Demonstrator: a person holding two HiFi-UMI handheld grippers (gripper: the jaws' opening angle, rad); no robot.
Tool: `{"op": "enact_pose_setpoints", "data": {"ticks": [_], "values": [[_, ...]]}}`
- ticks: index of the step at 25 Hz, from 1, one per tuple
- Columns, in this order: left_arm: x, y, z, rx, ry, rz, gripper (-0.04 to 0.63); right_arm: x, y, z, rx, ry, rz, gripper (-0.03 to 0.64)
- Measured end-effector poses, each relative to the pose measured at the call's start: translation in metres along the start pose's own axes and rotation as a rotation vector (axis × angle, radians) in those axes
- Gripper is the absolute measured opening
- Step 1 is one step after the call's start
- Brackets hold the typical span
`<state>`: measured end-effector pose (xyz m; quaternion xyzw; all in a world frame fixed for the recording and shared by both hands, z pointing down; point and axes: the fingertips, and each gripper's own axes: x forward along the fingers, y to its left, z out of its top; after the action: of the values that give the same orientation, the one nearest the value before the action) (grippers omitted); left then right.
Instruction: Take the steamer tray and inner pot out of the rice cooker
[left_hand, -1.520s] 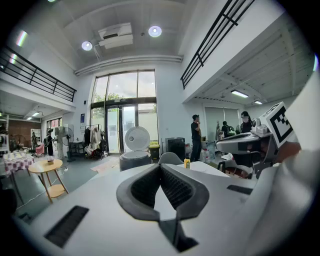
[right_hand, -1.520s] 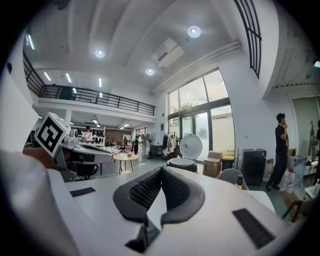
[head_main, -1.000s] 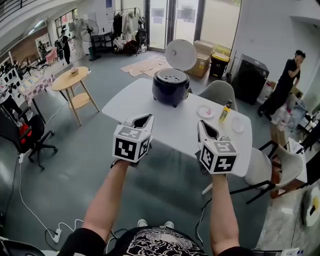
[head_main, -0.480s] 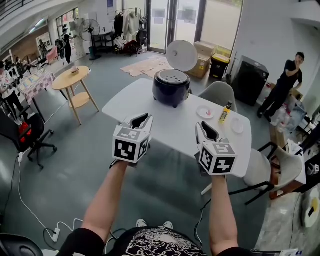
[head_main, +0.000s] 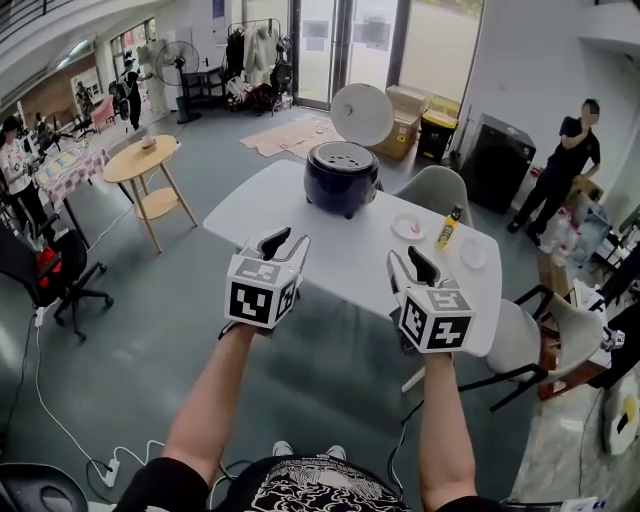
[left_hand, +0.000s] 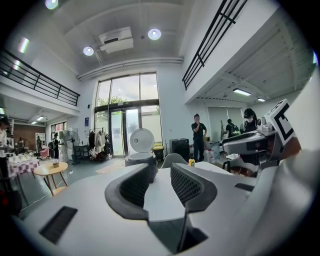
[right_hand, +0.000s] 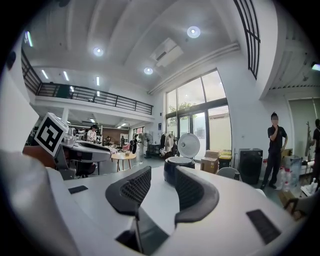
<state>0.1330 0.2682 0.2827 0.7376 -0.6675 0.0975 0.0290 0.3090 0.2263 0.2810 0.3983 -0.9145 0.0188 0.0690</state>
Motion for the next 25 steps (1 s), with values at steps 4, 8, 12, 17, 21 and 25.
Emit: {"op": "enact_pose_setpoints", "data": {"ticks": [4, 8, 12, 17, 21, 25], "values": [[0.002, 0.006, 0.006, 0.005, -0.011, 0.008, 0.199, 0.003, 0.001, 0.003, 0.004, 0.006, -0.001, 0.165], [0.002, 0.011, 0.004, 0.004, -0.008, 0.003, 0.23, 0.008, 0.005, 0.001, 0.009, 0.018, 0.001, 0.2], [0.001, 0.021, 0.0, 0.003, -0.009, 0.006, 0.256, 0.015, 0.011, -0.001, 0.009, 0.02, -0.002, 0.228], [0.002, 0.044, 0.003, -0.008, -0.023, 0.015, 0.294, 0.029, 0.02, 0.004, 0.017, 0.018, -0.013, 0.254], [0.003, 0.062, 0.002, -0.014, -0.035, 0.016, 0.32, 0.04, 0.029, 0.004, 0.021, 0.02, -0.023, 0.277], [0.007, 0.079, -0.003, -0.013, -0.028, -0.005, 0.341, 0.053, 0.038, 0.005, 0.024, 0.021, -0.038, 0.299]]}}
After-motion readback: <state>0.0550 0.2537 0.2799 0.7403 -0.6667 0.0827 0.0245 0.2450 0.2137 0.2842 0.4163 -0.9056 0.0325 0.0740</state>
